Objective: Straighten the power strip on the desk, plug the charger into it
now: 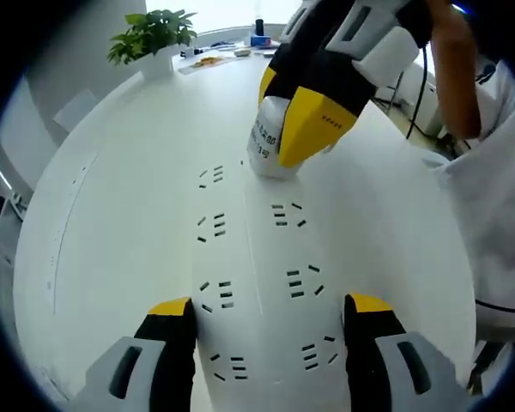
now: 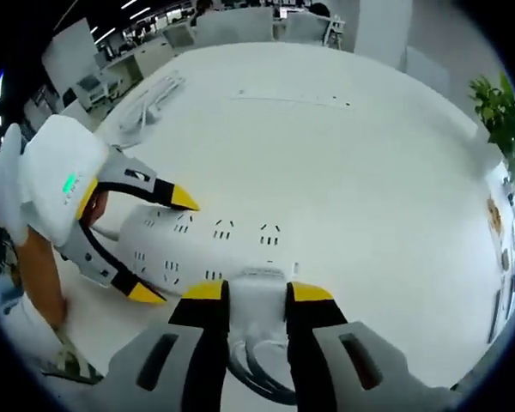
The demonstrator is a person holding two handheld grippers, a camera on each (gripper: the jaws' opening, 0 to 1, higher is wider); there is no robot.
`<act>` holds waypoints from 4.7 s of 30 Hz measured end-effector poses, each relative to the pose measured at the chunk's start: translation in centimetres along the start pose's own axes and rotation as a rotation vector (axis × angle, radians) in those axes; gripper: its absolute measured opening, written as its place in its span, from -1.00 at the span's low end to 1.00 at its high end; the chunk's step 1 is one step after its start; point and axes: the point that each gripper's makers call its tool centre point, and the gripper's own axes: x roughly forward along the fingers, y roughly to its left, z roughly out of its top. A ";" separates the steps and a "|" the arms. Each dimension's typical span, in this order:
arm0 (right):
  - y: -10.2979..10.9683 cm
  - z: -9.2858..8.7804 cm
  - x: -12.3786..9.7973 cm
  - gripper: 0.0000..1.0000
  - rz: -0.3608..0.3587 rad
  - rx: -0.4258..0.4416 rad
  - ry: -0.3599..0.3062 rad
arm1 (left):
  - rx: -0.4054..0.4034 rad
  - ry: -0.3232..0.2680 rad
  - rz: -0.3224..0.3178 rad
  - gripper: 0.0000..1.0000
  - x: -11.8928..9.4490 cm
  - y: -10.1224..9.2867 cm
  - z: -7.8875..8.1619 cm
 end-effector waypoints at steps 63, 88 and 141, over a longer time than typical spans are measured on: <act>1.0 1.4 -1.7 0.22 0.100 -0.446 -0.295 | -0.006 -0.016 -0.002 0.44 0.1 0.1 0.0; 0.1 -0.6 -2.8 0.88 0.153 -0.476 -0.441 | -0.008 -0.017 0.000 0.44 0.0 -0.2 -0.1; -1.8 -5.3 -3.2 0.92 0.201 -0.327 -0.585 | -0.009 -0.042 -0.035 0.80 -0.1 -0.7 -0.9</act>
